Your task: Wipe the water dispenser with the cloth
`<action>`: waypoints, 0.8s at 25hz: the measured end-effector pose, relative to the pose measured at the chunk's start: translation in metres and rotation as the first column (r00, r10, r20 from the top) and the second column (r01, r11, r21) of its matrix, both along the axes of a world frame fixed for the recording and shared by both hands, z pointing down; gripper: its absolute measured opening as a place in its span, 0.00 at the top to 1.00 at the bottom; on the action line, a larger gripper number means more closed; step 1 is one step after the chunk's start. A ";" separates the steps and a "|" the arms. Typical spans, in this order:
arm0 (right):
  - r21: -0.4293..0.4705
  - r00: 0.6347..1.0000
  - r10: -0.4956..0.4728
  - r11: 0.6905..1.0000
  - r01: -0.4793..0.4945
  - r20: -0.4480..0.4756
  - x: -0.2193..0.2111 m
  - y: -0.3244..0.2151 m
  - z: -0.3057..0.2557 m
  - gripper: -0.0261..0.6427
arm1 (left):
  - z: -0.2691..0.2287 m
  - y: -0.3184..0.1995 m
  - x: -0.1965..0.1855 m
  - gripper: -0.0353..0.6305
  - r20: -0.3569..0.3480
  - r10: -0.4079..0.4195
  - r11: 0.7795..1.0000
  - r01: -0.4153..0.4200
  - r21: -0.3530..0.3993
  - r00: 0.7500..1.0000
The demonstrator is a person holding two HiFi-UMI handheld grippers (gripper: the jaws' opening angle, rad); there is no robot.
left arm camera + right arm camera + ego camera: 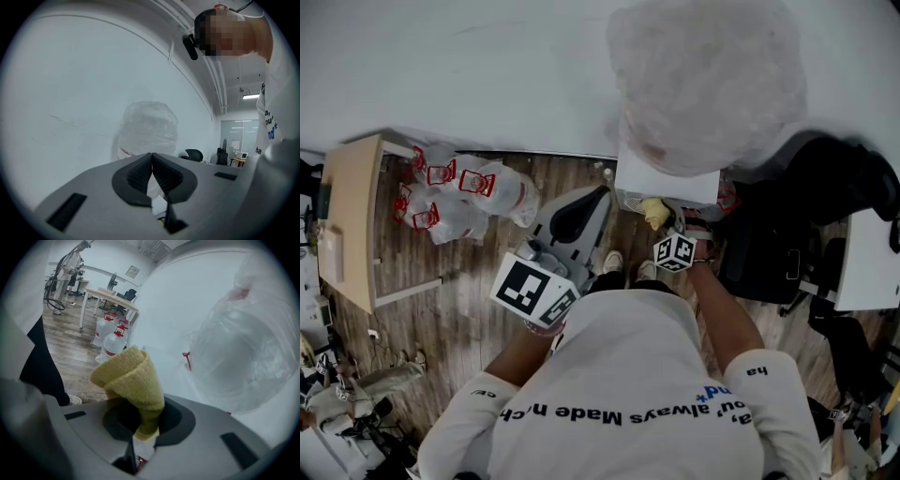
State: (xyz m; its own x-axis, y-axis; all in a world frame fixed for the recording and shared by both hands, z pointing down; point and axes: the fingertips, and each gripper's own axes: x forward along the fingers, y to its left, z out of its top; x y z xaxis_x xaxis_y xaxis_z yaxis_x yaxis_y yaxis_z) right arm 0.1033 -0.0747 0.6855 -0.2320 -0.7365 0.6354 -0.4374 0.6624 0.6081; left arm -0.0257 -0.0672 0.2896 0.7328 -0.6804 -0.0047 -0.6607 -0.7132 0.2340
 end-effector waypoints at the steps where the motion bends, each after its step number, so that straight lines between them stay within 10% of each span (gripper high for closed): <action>1: 0.003 1.000 0.002 1.000 -0.002 -0.003 0.003 0.001 -0.001 0.87 | 0.000 0.000 0.002 0.92 -0.001 0.003 1.000 -0.003 0.001 1.000; 20: 0.004 0.992 0.114 0.994 -0.114 -0.057 0.084 0.019 0.000 0.87 | -0.004 0.003 0.029 0.92 -0.006 0.066 0.998 -0.066 0.013 0.998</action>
State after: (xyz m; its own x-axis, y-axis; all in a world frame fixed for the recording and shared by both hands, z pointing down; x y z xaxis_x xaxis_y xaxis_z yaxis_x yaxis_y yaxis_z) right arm 0.1874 -0.0554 0.6860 -0.1100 -0.7567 0.6445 -0.4744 0.6098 0.6350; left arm 0.0035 -0.0643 0.2860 0.7759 -0.6306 -0.0181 -0.6107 -0.7580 0.2288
